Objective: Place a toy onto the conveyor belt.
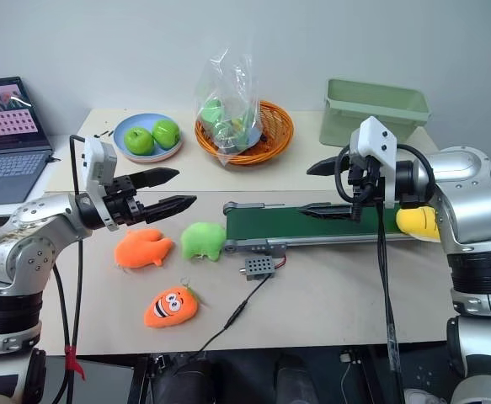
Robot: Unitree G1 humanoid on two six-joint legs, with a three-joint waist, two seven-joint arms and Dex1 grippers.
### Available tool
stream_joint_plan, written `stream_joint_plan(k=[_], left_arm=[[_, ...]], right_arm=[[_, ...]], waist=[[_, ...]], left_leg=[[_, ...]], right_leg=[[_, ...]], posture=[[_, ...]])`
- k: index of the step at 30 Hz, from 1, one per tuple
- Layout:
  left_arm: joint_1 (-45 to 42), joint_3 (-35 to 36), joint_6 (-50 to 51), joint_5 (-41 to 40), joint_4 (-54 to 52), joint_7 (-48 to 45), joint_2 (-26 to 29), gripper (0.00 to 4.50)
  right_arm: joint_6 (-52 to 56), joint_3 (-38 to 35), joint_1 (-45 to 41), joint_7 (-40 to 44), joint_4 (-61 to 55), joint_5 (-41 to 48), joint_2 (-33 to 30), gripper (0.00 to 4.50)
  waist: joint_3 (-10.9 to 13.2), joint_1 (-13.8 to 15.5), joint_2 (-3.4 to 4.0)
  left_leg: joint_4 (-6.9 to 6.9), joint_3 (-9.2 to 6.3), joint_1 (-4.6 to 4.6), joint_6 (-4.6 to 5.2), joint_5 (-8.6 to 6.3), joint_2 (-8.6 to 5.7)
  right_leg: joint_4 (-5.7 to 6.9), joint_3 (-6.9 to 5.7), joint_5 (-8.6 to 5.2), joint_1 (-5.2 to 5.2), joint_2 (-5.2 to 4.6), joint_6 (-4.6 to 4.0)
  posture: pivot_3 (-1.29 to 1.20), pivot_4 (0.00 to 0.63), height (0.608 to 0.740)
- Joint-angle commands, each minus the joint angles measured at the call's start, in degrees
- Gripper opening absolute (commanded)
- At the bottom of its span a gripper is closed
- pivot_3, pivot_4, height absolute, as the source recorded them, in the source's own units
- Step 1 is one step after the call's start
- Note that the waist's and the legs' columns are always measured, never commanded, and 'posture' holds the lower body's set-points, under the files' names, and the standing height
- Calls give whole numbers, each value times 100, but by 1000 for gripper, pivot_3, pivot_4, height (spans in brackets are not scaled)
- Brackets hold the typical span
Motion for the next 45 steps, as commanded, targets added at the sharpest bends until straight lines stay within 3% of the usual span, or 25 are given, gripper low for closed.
stream_joint_plan(k=[1,9,45], left_arm=[[-301,140,-10,-91,60,-24,12,4425],[-299,-117,579,-127,-82,-17,182,4425],[-3,22,682,-311,-115,-502,461,4425]], right_arm=[[-108,-138,-115,-15,-115,16,-41,4500],[-146,-165,-71,-93,-129,-10,-35,4500],[-176,-138,-57,-24,-21,-50,34,4500]], waist=[[0,0,0],[0,-3,0],[0,-3,0]], left_leg=[[0,0,0,0,0,0],[0,0,-1,0,0,0],[0,1,-1,0,0,0]], right_leg=[[-1,0,0,0,0,0],[1,1,0,0,0,0],[-4,1,0,-1,-1,0]], posture=[[0,150,740],[0,150,740],[0,150,740]])
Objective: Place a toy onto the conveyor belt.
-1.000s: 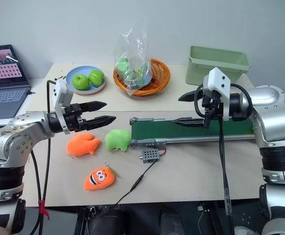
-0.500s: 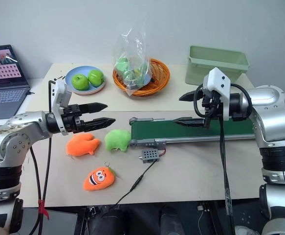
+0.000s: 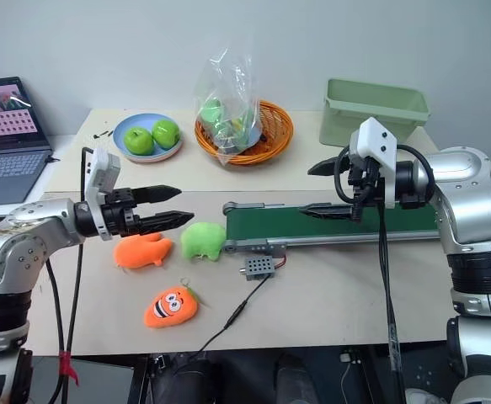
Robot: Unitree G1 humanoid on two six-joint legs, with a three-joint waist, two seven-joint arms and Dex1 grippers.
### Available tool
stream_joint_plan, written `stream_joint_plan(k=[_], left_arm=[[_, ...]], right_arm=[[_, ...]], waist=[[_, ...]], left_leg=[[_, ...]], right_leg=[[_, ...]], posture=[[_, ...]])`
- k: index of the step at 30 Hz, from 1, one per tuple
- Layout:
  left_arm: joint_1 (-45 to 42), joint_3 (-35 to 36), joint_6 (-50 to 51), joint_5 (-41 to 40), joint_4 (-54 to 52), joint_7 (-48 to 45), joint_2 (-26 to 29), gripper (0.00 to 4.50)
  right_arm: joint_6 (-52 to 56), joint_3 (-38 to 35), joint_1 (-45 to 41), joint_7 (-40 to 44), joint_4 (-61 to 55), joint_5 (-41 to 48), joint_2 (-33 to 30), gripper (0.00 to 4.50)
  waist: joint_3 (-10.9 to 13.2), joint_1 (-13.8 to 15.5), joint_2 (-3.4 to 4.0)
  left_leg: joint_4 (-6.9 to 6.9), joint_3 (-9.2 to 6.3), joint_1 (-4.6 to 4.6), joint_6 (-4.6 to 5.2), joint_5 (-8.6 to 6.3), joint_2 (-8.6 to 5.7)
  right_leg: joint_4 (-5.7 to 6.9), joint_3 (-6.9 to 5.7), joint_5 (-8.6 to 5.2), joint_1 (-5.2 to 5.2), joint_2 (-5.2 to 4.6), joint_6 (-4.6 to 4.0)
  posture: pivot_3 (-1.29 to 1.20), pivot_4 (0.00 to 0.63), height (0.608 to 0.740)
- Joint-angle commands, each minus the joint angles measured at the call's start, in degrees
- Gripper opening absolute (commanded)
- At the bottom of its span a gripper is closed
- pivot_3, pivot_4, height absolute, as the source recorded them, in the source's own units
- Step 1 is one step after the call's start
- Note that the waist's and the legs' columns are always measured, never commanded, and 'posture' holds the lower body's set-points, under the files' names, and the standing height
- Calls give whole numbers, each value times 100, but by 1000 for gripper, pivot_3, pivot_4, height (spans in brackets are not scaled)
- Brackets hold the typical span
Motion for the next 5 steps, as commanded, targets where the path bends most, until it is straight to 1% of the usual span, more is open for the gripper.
stream_joint_plan(k=[1,5], left_arm=[[-57,120,-64,-33,-172,-26,68,4425],[-71,107,-154,69,-144,20,59,4425]], right_arm=[[-135,-138,-67,-21,-63,48,17,4500],[-139,-134,-84,-30,-35,31,45,4500]], waist=[[0,0,0],[0,0,0]], left_leg=[[0,0,0,0,0,0],[0,0,0,0,0,0]], right_leg=[[0,0,0,0,0,0],[1,0,0,0,0,0]], posture=[[0,150,740],[0,150,740]])
